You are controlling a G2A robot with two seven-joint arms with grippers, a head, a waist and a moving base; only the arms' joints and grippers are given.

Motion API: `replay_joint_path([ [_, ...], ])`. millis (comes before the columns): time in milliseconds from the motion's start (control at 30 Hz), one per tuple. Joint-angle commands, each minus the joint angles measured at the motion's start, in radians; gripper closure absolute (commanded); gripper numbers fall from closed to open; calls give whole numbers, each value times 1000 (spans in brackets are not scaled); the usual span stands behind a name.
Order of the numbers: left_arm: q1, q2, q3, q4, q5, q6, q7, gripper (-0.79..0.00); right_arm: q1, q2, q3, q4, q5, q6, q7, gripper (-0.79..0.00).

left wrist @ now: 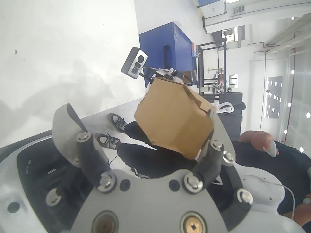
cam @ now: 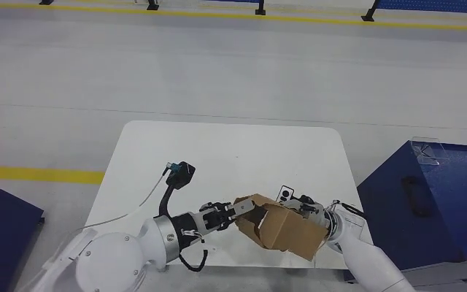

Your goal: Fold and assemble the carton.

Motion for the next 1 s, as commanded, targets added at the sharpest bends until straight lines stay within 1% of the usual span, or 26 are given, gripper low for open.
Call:
replay_joint_path([
  [0,5,-1,2,0,5,-6,16,-785,-2,-1,0,0,-2,-1,0,0],
  [167,9,-2,24,0,36,16,17,-785,-10,-5,2,-7,5,-1,1,0],
  [233,9,-2,36,0,46,12,14,-785,-11,-6,8,-6,9,-3,1,0],
  [400,19,-7,23,0,25,-23,48,-785,-5,-14,20,0,37,-20,-21,0],
  [533,42,-13,-1,0,-26,-53,90,-785,-3,-19,21,-1,41,-23,-28,0],
  [733,77,-25,-16,0,-83,-119,172,-785,-5,-25,27,-10,25,-29,-35,0],
  [833,80,-28,-4,0,-62,-109,193,-785,-8,-27,28,-17,19,-29,-35,0],
  [967,74,-30,34,0,-19,-66,177,-785,-12,-32,36,-21,40,-39,-35,0],
])
